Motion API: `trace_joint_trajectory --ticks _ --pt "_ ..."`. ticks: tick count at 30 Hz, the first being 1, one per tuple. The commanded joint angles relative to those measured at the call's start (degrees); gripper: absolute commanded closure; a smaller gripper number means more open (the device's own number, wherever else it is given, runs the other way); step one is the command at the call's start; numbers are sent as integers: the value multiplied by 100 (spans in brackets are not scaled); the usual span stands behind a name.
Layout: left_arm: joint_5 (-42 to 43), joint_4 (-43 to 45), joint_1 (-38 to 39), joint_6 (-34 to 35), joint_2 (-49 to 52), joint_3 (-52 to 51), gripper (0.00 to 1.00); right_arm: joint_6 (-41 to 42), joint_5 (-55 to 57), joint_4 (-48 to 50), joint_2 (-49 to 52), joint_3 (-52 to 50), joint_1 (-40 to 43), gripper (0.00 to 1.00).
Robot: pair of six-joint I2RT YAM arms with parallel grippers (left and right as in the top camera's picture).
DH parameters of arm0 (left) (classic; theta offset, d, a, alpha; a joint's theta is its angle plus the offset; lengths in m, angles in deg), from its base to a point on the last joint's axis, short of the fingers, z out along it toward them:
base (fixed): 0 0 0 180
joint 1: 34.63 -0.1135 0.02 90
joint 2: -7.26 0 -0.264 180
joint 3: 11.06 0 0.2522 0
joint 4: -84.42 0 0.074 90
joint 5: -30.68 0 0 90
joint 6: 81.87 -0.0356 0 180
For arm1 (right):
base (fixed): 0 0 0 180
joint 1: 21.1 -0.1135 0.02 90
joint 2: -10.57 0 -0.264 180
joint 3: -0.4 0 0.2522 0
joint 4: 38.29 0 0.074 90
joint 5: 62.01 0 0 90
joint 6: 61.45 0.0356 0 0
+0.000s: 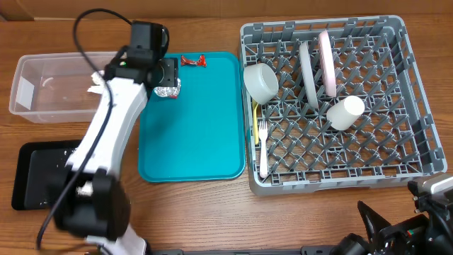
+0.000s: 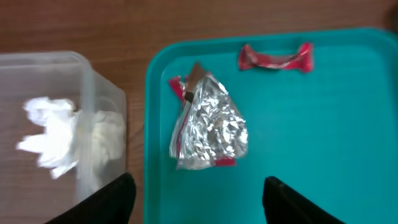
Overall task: Sort waste into correct bins and load items into the dishwasher rack
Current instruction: 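Drop the tissue into the clear plastic bin, then grasp the silver foil wrapper and drop it into the clear bin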
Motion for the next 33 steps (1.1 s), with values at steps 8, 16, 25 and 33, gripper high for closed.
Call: trace_joint_trajectory --ticks 8,16,25,33 --pt "-592 1307 -94 -127 1335 52 27 2 35 33 15 22 11 0" --pt "-203 1578 -153 -96 1740 52 48 2 35 31 15 22 11 0" --pt "404 774 -127 105 1231 313 96 2 35 31 15 22 11 0" --pt "-323 -389 -428 262 -649 466 96 2 35 31 15 22 11 0"
